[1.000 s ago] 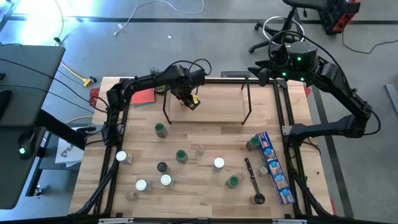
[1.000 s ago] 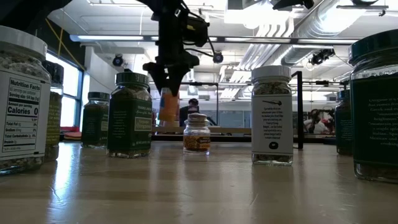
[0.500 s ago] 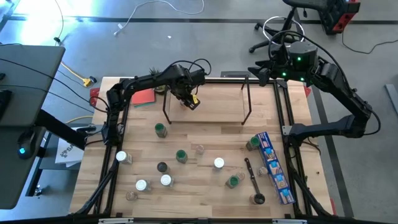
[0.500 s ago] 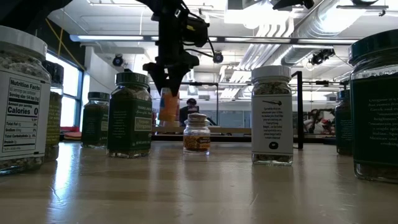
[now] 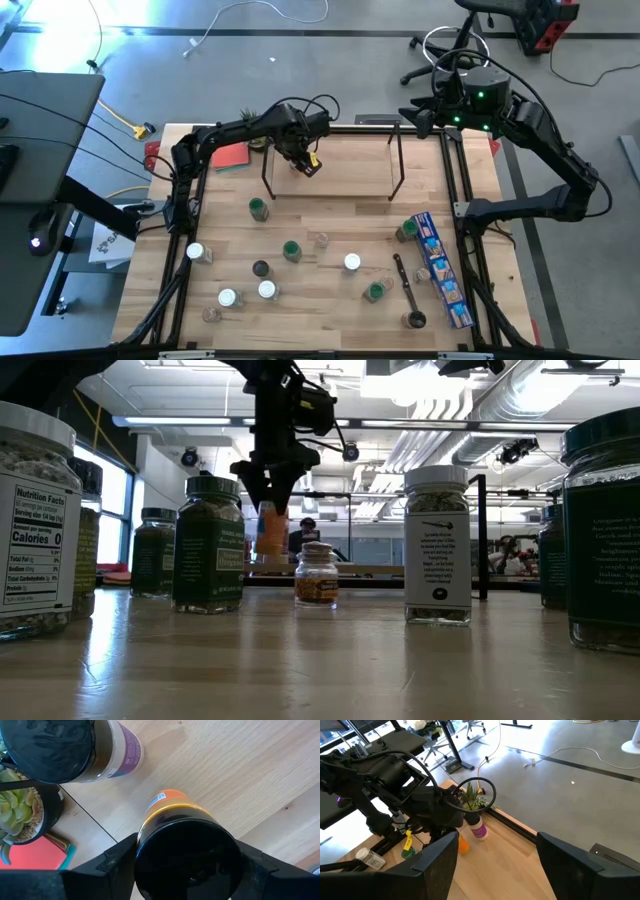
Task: Shelf spices
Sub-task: Put the black seasoning bottle on the shelf, then move the top black seasoning bottle to the top center on the shelf
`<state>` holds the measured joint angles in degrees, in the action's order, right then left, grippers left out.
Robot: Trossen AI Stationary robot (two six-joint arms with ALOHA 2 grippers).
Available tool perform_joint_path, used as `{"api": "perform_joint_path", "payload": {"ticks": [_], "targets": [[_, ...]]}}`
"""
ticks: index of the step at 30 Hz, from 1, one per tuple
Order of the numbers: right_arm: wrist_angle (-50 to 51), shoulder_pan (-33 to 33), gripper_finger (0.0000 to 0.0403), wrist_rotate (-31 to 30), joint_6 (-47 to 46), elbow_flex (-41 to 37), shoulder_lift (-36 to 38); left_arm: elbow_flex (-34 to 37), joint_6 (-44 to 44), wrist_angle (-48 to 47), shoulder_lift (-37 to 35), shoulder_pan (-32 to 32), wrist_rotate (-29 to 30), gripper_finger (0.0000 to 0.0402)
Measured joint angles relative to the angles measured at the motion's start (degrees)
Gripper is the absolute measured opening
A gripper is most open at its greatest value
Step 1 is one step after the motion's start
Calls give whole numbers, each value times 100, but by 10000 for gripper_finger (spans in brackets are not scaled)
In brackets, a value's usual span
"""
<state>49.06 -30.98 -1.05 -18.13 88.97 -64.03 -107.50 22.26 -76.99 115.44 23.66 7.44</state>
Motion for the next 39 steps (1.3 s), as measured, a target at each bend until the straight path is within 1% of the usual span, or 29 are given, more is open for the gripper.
{"api": "perform_joint_path", "payload": {"ticks": [4,8,11,17,21,23,25,27,28,30,35,39], "targets": [[1,0,264,-1,0,0,1,0,-63,7,0,12,-158,241],[0,0,264,0,-2,0,0,0,-174,6,0,90,-495,260],[0,2,264,1,-2,0,0,0,-136,9,0,154,-432,268],[1,0,264,0,-2,0,1,-59,-64,-30,-91,227,-450,269],[2,2,264,1,-2,0,0,-527,0,-23,-186,235,-256,269],[0,0,264,1,-2,0,0,-856,2,-13,-208,258,-32,269],[2,0,264,-1,-2,0,2,-1176,2,-9,-212,318,315,269],[2,1,264,0,-2,0,0,-1340,2,74,-216,438,591,269],[0,0,264,-1,-2,0,0,-1366,9,107,-216,535,605,269],[0,0,264,-1,-15,0,2,-1360,20,78,-172,772,458,269],[0,0,264,-1,-259,0,0,-1342,15,27,163,1306,-376,269],[0,0,264,1,-290,0,0,-1342,-24,26,381,1436,-610,269]]}}
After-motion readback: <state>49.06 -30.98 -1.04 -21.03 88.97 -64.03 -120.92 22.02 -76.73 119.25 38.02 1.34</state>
